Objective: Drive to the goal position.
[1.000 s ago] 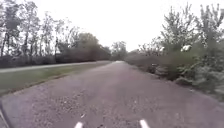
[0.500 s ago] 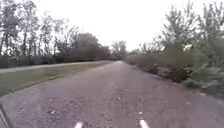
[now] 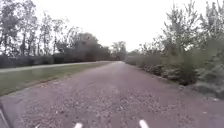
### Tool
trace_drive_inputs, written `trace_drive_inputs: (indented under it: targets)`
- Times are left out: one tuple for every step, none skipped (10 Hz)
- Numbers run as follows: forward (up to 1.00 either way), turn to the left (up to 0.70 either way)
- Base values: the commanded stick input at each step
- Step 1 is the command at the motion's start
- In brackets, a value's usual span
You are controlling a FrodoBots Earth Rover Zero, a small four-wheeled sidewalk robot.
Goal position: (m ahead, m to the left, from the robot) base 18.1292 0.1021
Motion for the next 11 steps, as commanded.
trace_drive_inputs:
  targets:
    - [0.70,0.00]
    - [0.70,0.00]
    - [0.70,0.00]
    - [0.70,0.00]
    - [0.70,0.00]
    - [0.70,0.00]
    - [0.70,0.00]
    - [0.70,0.00]
    - [0.70,0.00]
    - [0.70,0.00]
    - [0.70,0.00]
